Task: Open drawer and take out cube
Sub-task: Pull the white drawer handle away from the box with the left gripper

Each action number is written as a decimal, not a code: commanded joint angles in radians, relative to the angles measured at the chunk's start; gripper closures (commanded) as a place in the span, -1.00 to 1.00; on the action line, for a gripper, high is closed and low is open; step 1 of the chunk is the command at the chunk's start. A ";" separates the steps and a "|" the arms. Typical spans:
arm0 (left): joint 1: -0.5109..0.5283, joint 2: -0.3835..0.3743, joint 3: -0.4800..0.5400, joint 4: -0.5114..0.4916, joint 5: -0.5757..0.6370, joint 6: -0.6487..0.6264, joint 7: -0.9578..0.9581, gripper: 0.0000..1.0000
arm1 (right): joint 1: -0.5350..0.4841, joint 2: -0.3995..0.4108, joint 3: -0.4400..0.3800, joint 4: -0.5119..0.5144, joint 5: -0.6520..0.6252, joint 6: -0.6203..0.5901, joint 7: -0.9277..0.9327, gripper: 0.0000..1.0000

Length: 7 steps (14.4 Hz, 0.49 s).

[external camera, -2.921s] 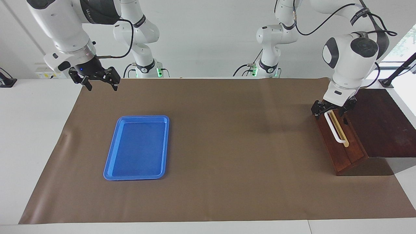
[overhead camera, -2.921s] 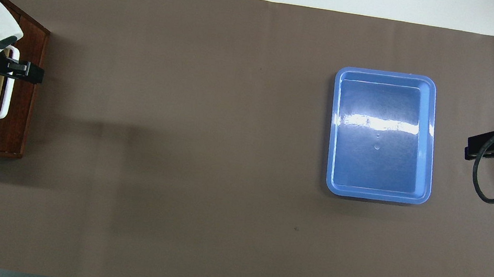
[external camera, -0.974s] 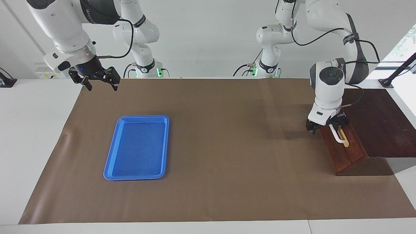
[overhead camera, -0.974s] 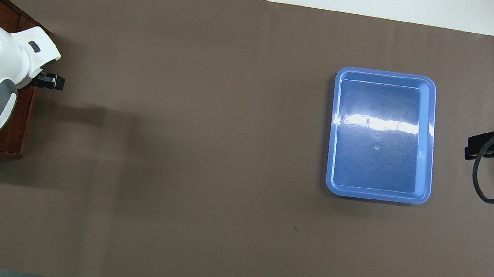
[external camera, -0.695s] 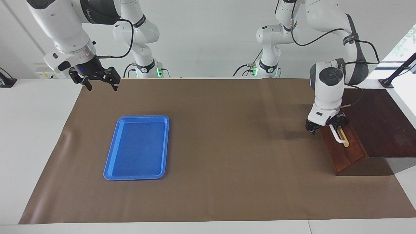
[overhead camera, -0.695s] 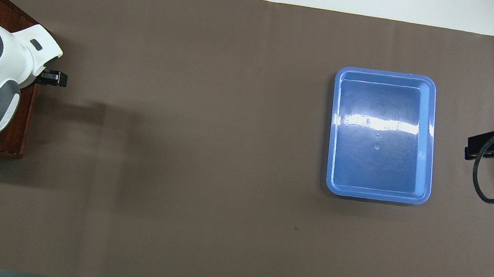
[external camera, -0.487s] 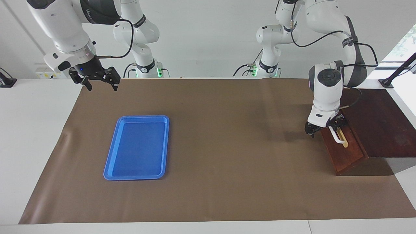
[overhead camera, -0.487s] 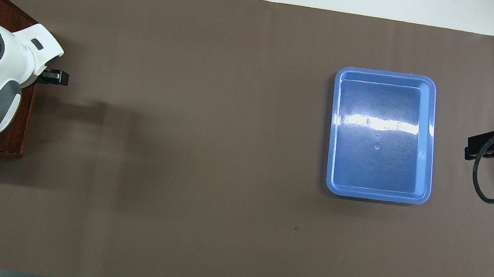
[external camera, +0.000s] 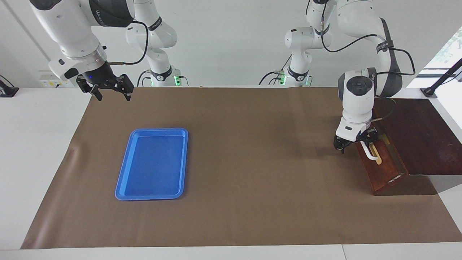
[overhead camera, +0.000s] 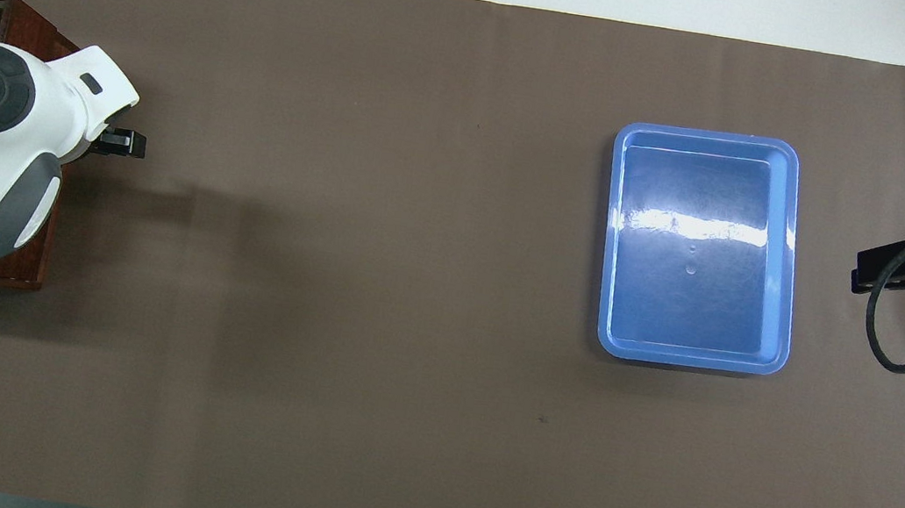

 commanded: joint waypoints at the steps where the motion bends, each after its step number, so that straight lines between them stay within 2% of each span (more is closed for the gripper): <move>1: -0.052 0.010 0.001 0.006 -0.030 0.013 -0.026 -1.00 | -0.012 -0.015 0.006 -0.011 0.002 -0.017 -0.020 -1.00; 7: -0.128 0.007 0.003 0.006 -0.031 -0.019 -0.036 -1.00 | -0.012 -0.015 0.006 -0.011 0.002 -0.017 -0.020 -1.00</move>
